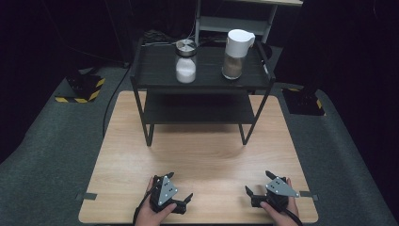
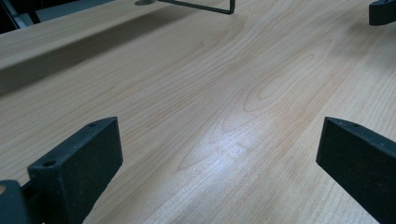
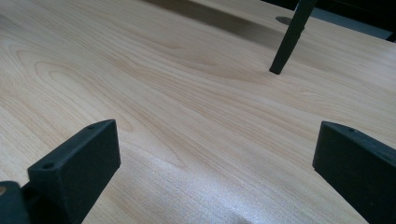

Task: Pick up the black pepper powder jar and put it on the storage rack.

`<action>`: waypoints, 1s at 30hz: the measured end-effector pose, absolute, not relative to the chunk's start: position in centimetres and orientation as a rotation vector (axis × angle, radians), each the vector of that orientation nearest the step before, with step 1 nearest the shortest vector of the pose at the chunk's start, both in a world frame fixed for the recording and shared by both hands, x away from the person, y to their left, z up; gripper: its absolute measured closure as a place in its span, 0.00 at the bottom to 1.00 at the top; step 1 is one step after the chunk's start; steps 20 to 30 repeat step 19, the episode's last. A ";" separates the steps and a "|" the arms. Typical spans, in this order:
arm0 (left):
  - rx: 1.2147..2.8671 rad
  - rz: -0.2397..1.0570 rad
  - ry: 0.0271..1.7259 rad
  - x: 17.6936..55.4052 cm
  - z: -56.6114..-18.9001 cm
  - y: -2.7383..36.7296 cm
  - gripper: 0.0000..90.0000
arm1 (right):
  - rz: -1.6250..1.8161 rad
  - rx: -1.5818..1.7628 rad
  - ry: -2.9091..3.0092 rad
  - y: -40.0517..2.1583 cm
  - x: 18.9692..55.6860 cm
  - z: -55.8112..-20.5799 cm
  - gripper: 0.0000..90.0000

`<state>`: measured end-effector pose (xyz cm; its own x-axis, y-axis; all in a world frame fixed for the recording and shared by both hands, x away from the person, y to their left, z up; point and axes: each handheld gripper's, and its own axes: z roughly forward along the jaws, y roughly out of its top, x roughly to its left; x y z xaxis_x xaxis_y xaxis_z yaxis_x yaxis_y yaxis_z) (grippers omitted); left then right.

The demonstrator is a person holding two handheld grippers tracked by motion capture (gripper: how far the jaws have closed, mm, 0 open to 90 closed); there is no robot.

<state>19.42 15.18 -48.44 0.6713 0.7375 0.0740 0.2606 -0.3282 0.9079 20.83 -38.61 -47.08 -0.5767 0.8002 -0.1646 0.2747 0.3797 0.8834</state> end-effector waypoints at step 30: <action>1.920 0.557 0.798 20.1 -48.0 15.3 0.01 | 1.169 0.904 2.067 -38.9 20.9 -47.1 0.01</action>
